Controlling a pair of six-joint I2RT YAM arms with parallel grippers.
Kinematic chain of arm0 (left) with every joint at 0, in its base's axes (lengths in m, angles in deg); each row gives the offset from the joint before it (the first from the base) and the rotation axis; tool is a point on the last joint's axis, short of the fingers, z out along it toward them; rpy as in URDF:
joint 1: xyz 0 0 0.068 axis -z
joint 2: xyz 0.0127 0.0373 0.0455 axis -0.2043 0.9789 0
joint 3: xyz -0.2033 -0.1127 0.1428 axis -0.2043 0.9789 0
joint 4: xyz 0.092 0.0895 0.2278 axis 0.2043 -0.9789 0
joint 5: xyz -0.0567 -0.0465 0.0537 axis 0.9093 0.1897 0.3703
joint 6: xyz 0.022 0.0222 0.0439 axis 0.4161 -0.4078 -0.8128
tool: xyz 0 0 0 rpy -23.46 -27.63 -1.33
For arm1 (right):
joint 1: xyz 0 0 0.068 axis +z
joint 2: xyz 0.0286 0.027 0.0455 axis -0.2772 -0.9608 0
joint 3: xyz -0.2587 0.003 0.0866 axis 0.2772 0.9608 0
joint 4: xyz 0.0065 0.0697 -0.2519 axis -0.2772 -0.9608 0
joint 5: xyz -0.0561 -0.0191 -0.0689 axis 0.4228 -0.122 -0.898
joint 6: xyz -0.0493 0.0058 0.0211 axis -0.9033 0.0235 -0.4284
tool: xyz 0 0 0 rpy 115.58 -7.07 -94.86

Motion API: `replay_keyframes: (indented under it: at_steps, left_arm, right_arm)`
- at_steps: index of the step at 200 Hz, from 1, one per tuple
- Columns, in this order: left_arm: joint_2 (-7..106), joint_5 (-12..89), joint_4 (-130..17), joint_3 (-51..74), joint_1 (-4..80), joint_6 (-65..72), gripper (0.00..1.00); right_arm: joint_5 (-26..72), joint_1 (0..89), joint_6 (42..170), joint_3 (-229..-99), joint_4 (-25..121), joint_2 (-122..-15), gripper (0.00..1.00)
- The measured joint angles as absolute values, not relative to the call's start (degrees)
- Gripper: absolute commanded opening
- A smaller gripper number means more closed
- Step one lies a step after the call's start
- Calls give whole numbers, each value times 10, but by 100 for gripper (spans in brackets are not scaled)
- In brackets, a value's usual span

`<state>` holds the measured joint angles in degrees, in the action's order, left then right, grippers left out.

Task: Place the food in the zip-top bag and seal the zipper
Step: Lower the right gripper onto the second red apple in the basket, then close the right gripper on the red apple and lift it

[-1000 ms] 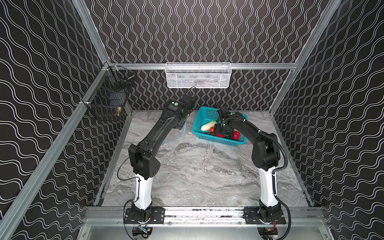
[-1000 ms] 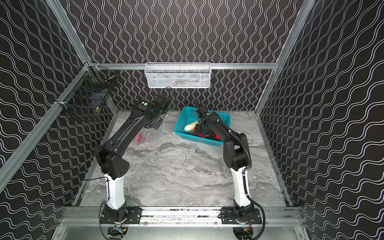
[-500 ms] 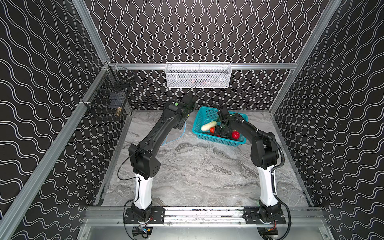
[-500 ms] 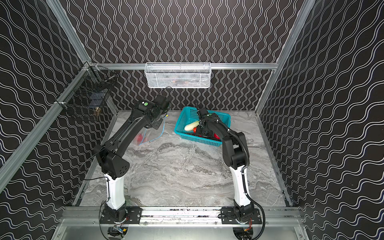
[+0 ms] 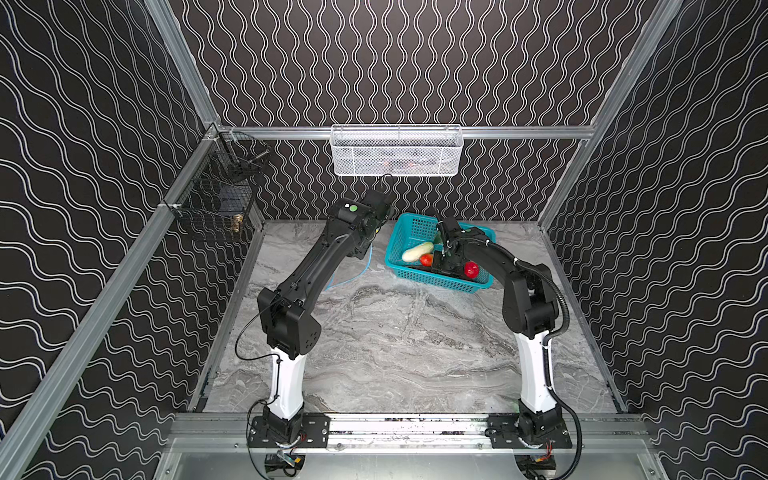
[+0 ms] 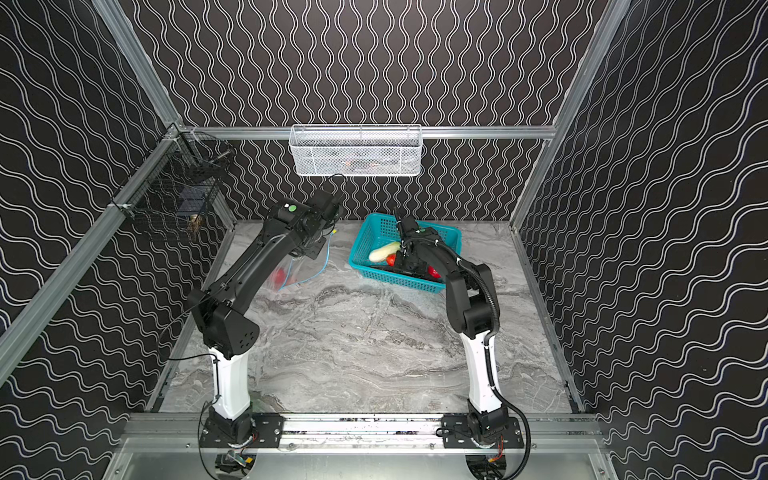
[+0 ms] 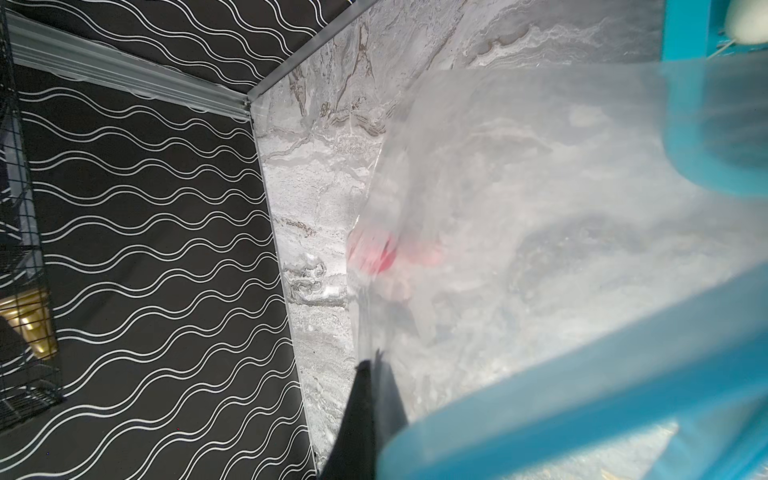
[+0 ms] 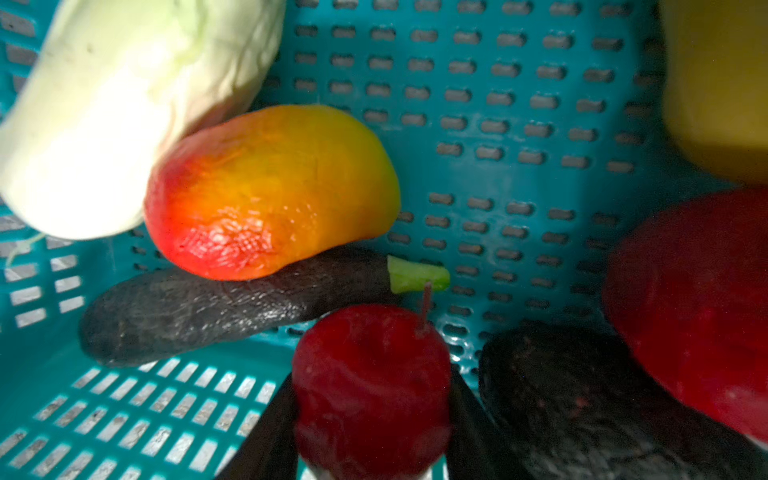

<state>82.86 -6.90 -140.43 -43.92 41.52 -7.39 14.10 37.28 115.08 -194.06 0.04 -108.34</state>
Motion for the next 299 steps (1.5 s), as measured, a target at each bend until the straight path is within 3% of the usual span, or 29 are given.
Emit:
replay_keyframes:
  at_steps: [95,299]
  left_arm:
    - [818,-70,-1400,-413,417,-74,0]
    - [820,-70,-1399,-408,425,-72,0]
  right_arm:
    - [214,344,1180,-1884,40,-1029,41]
    - [238,320,1260,-1712,169,-890,37]
